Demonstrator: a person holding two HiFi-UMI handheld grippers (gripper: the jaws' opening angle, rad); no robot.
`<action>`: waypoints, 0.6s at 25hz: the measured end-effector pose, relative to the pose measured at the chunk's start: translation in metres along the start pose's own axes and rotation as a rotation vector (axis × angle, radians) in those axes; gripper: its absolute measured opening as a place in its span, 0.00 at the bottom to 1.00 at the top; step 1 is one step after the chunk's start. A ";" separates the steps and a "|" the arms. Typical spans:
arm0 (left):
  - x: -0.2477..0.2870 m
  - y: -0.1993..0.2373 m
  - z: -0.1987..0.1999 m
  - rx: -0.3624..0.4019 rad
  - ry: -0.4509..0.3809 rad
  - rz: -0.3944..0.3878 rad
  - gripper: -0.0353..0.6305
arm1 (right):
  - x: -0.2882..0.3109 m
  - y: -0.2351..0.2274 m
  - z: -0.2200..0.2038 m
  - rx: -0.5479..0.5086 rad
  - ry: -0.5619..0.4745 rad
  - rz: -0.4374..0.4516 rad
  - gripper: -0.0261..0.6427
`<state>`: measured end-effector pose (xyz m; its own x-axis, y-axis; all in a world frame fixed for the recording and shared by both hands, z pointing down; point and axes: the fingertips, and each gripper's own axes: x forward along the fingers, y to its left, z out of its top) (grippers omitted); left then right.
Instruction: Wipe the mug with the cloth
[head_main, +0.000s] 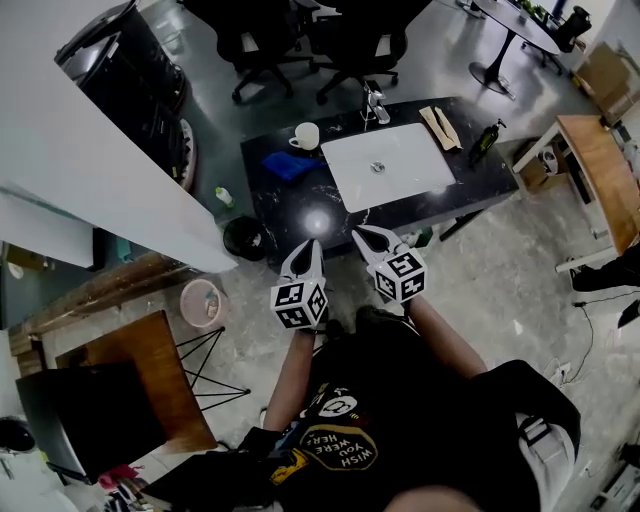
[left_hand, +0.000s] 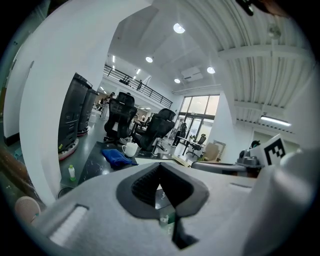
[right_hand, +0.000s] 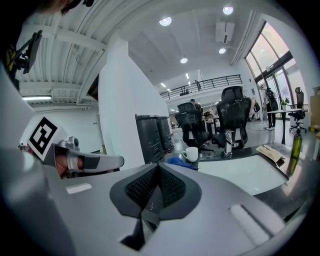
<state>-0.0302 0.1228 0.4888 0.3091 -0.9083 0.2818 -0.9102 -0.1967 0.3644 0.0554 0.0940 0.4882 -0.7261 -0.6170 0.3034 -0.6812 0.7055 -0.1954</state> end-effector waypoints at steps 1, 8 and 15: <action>0.001 0.003 -0.001 -0.001 0.004 -0.005 0.06 | 0.003 0.002 -0.001 -0.005 0.004 -0.001 0.04; 0.017 0.020 -0.007 -0.024 0.040 -0.003 0.06 | 0.026 -0.012 -0.004 0.011 0.040 -0.011 0.04; 0.073 0.045 0.014 -0.014 0.027 0.029 0.06 | 0.075 -0.048 0.013 0.010 0.032 0.027 0.04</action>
<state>-0.0528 0.0422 0.5136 0.2903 -0.9033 0.3158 -0.9150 -0.1654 0.3681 0.0321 0.0093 0.5088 -0.7412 -0.5859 0.3276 -0.6622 0.7183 -0.2134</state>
